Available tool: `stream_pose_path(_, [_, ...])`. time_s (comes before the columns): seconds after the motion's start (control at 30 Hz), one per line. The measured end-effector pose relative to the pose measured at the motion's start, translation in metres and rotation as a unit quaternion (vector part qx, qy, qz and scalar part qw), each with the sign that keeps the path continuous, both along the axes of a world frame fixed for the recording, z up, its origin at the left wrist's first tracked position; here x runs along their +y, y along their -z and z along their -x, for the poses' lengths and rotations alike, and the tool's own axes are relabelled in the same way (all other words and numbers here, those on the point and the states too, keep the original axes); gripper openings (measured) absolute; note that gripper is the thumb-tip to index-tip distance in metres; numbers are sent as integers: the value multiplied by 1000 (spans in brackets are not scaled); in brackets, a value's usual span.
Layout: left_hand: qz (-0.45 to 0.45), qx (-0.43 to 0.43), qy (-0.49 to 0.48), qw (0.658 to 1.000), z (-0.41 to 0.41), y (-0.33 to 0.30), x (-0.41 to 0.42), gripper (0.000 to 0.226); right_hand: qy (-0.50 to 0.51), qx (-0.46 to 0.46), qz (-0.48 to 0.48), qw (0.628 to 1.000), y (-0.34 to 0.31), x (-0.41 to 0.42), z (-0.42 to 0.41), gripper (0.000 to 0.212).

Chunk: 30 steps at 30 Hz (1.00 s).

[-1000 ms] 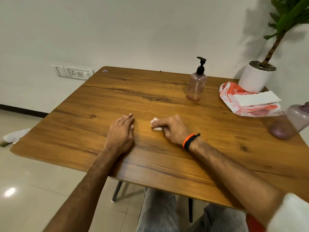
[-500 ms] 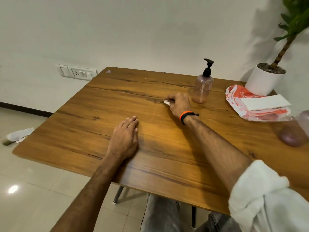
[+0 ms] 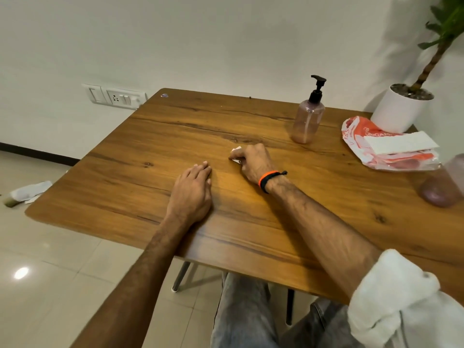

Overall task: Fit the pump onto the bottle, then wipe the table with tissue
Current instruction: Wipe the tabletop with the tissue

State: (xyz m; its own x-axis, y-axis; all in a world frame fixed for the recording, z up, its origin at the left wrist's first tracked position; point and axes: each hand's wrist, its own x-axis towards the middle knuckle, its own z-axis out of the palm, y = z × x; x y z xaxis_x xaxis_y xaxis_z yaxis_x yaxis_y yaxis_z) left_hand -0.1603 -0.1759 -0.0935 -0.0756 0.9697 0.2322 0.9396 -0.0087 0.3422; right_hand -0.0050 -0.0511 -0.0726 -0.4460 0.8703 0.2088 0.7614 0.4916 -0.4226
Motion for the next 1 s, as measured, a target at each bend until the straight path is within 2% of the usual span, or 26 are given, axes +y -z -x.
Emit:
stream_pose_path(0.13, [3, 0, -4, 1000, -1, 1, -1, 43, -55, -16, 3, 998, -1, -59, -3, 39])
stream_pose_path(0.27, [12, 5, -8, 1000, -3, -3, -2, 44, -121, -18, -13, 992, 1, -122, -10, 39])
stream_pose_path(0.43, [21, 2, -9, 1000, -4, -6, -5, 45, -150, 1, -5, 989, 4, -188, -19, 33])
stream_pose_path(0.57, [22, -5, -5, 1000, -5, -7, -6, 45, -153, 35, -30, 987, 8, -225, -30, 39])
stream_pose_path(0.77, [17, -12, 0, 1000, -2, -7, -7, 44, -150, 29, -30, 988, 10, -235, -34, 44])
stream_pose_path(1.0, [16, -21, 12, 1000, -3, -10, -11, 44, -97, 55, -54, 992, 12, -251, -76, 44])
